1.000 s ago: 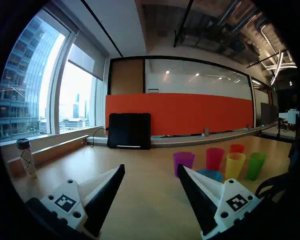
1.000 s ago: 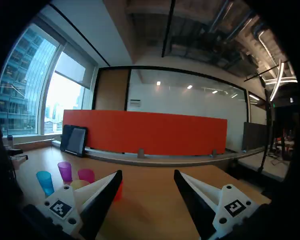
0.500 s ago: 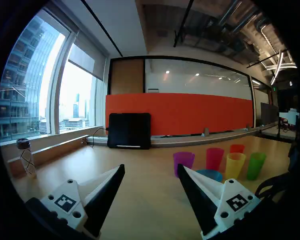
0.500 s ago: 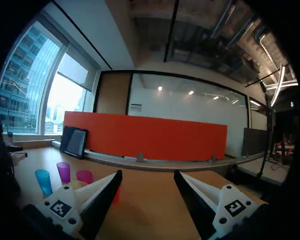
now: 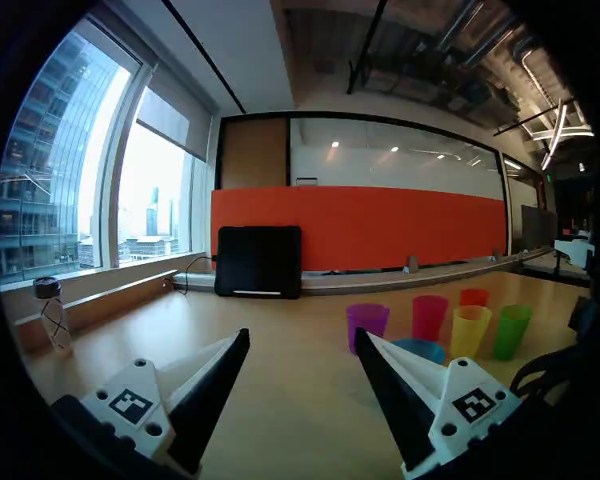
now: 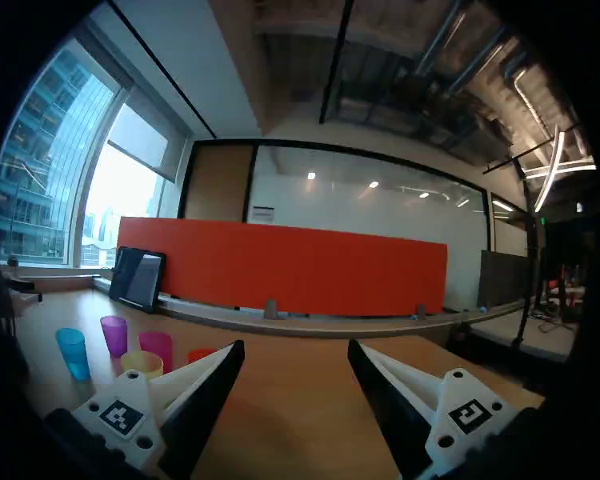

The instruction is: Pour water

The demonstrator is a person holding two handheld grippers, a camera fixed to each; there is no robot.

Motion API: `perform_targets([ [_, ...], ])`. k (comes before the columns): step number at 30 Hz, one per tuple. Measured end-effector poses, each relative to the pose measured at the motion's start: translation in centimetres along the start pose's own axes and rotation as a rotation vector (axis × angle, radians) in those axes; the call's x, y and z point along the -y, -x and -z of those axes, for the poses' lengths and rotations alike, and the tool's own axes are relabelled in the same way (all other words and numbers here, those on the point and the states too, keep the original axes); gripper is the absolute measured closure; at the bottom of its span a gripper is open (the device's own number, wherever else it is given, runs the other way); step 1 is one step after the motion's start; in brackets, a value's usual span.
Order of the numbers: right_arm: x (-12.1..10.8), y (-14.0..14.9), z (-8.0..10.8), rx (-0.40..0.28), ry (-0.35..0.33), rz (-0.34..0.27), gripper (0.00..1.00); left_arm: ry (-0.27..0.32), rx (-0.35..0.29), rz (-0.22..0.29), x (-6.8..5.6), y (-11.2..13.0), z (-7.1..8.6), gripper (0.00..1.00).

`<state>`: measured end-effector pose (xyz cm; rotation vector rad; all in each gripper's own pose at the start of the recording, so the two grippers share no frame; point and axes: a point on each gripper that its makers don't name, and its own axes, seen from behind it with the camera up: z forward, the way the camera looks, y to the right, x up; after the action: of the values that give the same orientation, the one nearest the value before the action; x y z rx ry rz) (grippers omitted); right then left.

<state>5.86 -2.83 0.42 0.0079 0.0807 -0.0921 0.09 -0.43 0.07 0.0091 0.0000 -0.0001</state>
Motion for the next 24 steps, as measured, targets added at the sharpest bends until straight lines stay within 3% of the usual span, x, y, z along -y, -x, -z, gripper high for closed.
perform_targets([
  [24, -2.5, 3.7, 0.9, 0.030, 0.033, -0.054, 0.00, 0.000, 0.000, 0.000, -0.1, 0.0, 0.1, 0.03],
])
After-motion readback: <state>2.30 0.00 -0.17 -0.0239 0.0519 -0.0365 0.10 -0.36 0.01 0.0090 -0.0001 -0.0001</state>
